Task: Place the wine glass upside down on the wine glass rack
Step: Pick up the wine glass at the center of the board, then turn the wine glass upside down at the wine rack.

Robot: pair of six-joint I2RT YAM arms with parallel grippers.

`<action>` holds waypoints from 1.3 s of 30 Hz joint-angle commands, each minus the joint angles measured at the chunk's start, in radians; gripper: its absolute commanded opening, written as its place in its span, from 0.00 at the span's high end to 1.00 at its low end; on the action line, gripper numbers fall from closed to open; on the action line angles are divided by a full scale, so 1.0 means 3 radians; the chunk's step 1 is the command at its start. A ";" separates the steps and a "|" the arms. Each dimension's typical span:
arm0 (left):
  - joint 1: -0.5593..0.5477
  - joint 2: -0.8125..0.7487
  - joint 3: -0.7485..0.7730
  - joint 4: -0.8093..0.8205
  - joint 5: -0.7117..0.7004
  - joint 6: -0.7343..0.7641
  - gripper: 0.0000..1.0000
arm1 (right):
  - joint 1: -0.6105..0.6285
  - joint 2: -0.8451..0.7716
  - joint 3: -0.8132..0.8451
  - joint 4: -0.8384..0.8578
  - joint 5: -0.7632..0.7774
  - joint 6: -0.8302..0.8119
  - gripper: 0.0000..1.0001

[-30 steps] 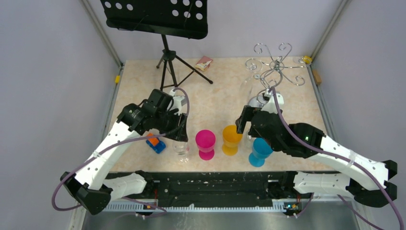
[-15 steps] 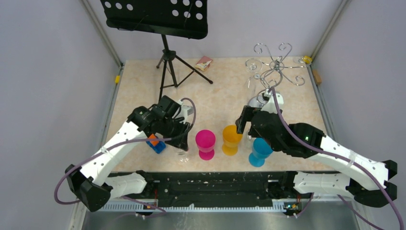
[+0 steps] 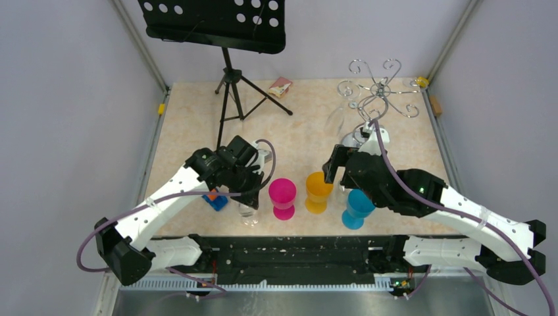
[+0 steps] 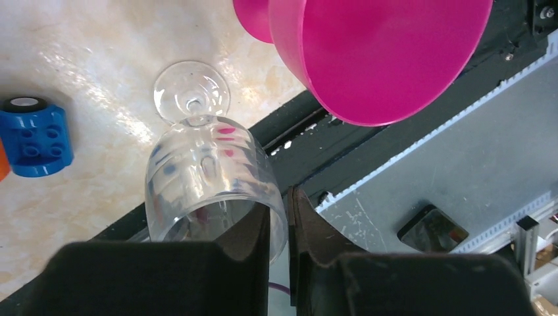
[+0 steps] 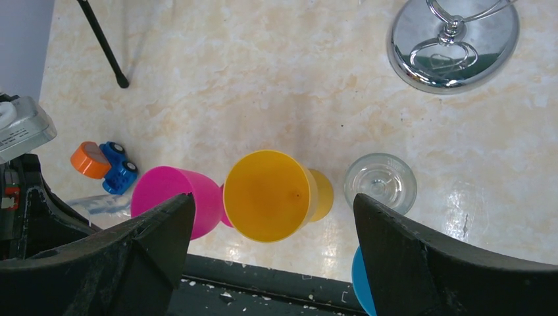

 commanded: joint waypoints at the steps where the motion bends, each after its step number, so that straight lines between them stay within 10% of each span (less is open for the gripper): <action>1: -0.0044 0.0031 -0.0006 0.0012 -0.0180 -0.0011 0.89 | -0.0026 0.0007 0.0073 0.0097 -0.0018 -0.0054 0.08; 25: -0.0042 -0.0194 0.0876 -0.0364 -0.0976 -0.0052 1.00 | -0.0028 0.0064 0.0069 0.0229 -0.0121 -0.0109 0.08; 39: -0.0042 -0.1069 0.1114 0.0668 -0.0657 -0.0138 1.00 | -0.0028 0.0088 0.0006 0.0679 -0.0357 -0.0224 0.08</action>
